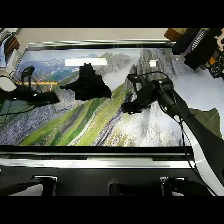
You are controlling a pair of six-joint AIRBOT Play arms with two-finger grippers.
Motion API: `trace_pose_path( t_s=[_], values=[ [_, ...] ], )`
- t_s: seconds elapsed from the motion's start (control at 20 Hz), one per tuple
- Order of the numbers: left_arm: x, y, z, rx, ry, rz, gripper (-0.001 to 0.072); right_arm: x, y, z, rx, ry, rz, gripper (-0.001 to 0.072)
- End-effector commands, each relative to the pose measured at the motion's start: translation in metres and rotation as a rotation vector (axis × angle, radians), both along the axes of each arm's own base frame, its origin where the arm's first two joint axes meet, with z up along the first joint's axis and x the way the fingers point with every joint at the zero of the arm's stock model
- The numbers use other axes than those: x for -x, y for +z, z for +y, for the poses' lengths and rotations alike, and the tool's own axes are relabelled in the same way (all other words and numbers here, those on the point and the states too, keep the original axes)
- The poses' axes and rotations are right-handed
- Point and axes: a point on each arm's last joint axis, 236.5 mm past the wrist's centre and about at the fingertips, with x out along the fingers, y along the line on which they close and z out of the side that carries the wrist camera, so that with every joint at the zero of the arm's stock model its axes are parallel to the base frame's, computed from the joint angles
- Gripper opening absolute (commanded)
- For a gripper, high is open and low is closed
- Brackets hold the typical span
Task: Fold the clothes and pants, and hang the long-sleeved shirts on hangers.
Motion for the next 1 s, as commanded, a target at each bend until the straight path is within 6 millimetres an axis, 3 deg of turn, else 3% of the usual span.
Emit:
trace_pose_path(
  t_s=[0.0, 0.1, 0.25, 0.35, 0.45, 0.6, 0.8, 0.85, 0.95],
  values=[
    [-0.089, -0.001, -0.044, 0.113, 0.091, -0.255, 0.0720, 0.001, 0.000, 0.001, -0.017, -0.086, 0.034, 0.0279],
    [-0.112, -0.046, -0.077, 0.114, 0.059, -0.219, 0.0720, 0.001, 0.000, 0.001, -0.023, -0.118, 0.045, 0.0328],
    [-0.140, -0.108, -0.117, 0.131, 0.051, -0.158, 0.0720, 0.001, 0.000, 0.001, -0.031, -0.159, 0.061, 0.0331],
    [-0.152, -0.130, -0.129, 0.144, 0.058, -0.118, 0.0709, 0.002, 0.000, 0.001, -0.037, -0.187, 0.073, 0.0331],
    [-0.140, -0.130, -0.134, 0.150, 0.011, -0.016, 0.0025, 0.004, -0.001, 0.000, -0.034, -0.198, 0.087, 0.0330],
    [-0.095, -0.086, -0.143, 0.135, -0.145, 0.122, 0.0010, 0.014, 0.003, -0.003, -0.019, -0.186, 0.111, 0.0329],
    [0.012, -0.035, -0.181, 0.103, -0.329, 0.321, 0.0009, 0.041, 0.037, -0.016, 0.011, -0.071, 0.079, 0.0326],
    [0.036, -0.033, -0.197, 0.098, -0.358, 0.332, 0.0009, 0.046, 0.049, -0.020, 0.013, -0.053, 0.056, 0.0326],
    [0.090, -0.049, -0.234, 0.088, -0.398, 0.348, 0.0009, 0.056, 0.075, -0.029, 0.010, -0.044, -0.002, 0.0326]
  ],
)
